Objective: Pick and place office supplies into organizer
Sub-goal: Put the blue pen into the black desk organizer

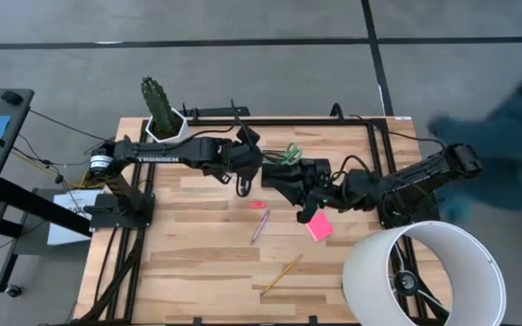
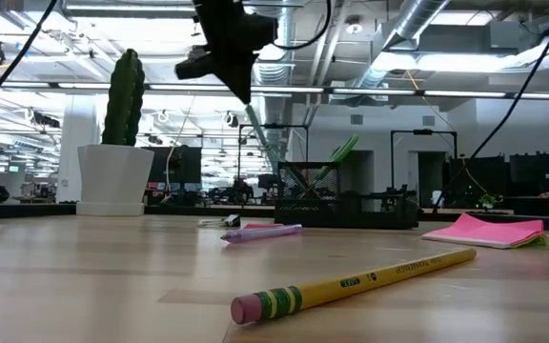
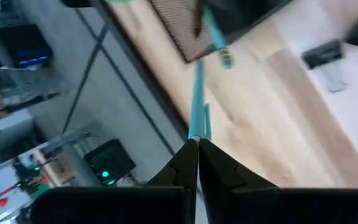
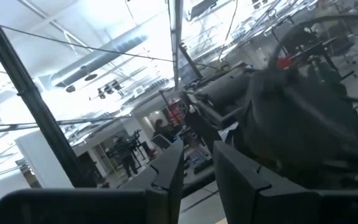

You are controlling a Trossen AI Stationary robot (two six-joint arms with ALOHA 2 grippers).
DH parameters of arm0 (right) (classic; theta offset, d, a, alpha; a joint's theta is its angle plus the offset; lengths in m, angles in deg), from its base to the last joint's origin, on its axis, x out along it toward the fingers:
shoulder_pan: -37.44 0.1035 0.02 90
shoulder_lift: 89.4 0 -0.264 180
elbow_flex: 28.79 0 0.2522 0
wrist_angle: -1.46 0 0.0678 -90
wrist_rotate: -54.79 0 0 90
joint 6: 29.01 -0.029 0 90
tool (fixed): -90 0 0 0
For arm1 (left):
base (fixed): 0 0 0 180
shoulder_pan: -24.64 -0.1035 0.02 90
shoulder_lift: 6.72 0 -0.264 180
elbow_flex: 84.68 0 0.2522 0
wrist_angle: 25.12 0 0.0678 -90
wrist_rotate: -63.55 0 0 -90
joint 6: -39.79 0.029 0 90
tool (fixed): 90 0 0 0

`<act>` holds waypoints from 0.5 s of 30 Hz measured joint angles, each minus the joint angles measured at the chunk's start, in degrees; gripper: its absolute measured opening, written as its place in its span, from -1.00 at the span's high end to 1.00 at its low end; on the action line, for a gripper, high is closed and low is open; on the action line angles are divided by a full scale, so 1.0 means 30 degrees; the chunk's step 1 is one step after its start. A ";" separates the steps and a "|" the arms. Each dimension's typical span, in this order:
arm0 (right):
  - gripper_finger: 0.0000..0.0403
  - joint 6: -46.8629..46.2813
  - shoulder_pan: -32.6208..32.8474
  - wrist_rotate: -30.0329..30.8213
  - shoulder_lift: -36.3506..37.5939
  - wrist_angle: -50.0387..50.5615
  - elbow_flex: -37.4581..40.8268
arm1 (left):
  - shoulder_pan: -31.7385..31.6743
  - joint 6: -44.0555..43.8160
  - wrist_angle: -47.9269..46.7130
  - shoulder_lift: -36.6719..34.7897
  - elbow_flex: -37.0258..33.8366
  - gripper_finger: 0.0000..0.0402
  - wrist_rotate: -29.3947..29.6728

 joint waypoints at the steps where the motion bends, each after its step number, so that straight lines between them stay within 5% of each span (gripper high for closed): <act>1: 0.60 0.0000 0.0000 0.0000 0.0000 0.0009 0.0000 | -0.0003 0.0229 0.0420 -0.0025 0.0014 1.00 0.0066; 7: 0.60 -0.0001 0.0000 0.0030 -0.0007 0.0320 0.0015 | 0.0155 0.1368 0.1142 -0.0236 0.0022 1.00 0.3138; 12: 0.59 -0.0006 -0.0173 0.0037 -0.0007 0.0324 0.0015 | 0.0384 0.1113 0.0842 -0.0124 0.0014 1.00 0.0357; 15: 0.59 -0.0006 -0.0255 0.0043 -0.0007 0.0409 0.0015 | 0.0732 0.0954 0.0871 -0.0043 0.0015 1.00 0.0268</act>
